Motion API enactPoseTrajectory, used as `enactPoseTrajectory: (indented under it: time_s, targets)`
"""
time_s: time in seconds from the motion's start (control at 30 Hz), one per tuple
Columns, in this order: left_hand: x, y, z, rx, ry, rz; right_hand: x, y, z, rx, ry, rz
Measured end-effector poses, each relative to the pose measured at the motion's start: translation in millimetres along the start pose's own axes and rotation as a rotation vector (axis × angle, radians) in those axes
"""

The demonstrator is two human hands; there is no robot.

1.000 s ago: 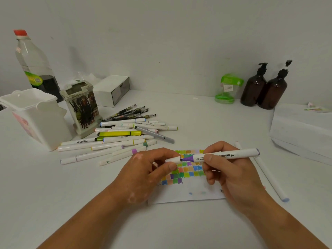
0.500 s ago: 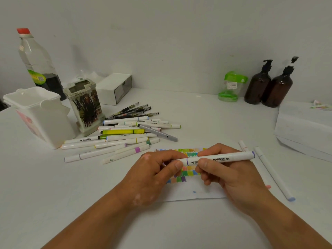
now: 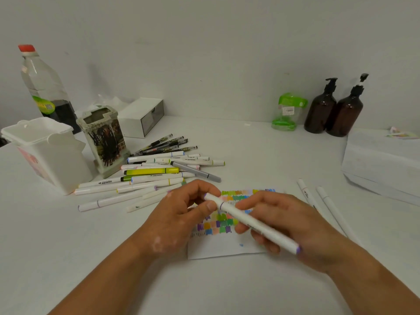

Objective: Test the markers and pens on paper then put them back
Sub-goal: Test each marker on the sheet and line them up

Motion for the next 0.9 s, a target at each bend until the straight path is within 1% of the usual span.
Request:
enactPoseTrajectory:
  time_s: [0.03, 0.1, 0.17, 0.2, 0.27, 0.3, 0.33, 0.37, 0.47, 0.6, 0.73, 0.8, 0.9]
  targets:
    - [-0.8, -3.2, -0.8, 0.020, -0.010, -0.018, -0.1, -0.4, 1.3, -0.129, 0.023, 0.032]
    - [-2.1, -8.4, -3.4, 0.059, -0.020, -0.026, -0.7, -2.9, 5.1, -0.298, 0.044, 0.061]
    - [-1.3, -8.6, -5.4, 0.060, -0.015, 0.003, 0.8, 5.2, 3.2, -0.483, 0.118, 0.154]
    - [-0.2, -6.4, -5.8, 0.065, -0.016, 0.027, 2.8, 16.9, -1.4, -0.590, 0.181, 0.253]
    - [1.8, 0.5, -6.3, 0.082, -0.021, 0.081, 4.1, 52.5, -14.3, -0.754, 0.273, 0.522]
    - [2.5, 3.6, -6.6, 0.085, -0.024, 0.103, 2.9, 70.8, -18.7, -0.831, 0.271, 0.639]
    - [3.1, 5.8, -6.8, 0.087, -0.024, 0.120, 1.8, 86.4, -19.0, -0.903, 0.230, 0.718]
    - [3.3, 7.1, -6.9, 0.088, -0.023, 0.131, 1.4, 98.9, -15.2, -0.962, 0.168, 0.762]
    - [2.5, 8.3, -6.5, 0.096, -0.023, 0.147, 3.1, 118.5, -0.7, -1.008, 0.031, 0.805]
    - [1.7, 14.2, -4.1, 0.152, -0.031, 0.188, 5.9, 121.7, 5.1, -1.023, 0.010, 0.831]
    - [4.8, 30.4, -5.0, 0.229, -0.041, 0.270, 7.1, 117.0, 2.3, -1.071, 0.057, 0.851]
    - [6.2, 42.5, -8.1, 0.331, -0.051, 0.330, 6.5, 109.6, -1.6, -1.033, 0.110, 0.850]
    - [7.0, 59.7, -12.8, 0.575, -0.060, 0.425, 7.1, 87.3, -4.1, -1.017, 0.183, 0.776]
Point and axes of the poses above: each hand's wrist, its own x-axis towards the middle knuckle, its own y-axis out of the back of the hand, z = x × y, the point moved 8 cm from there along x, towards the middle knuckle, and after that the axes turned 14 degrees about z, right-handed, at the moved point
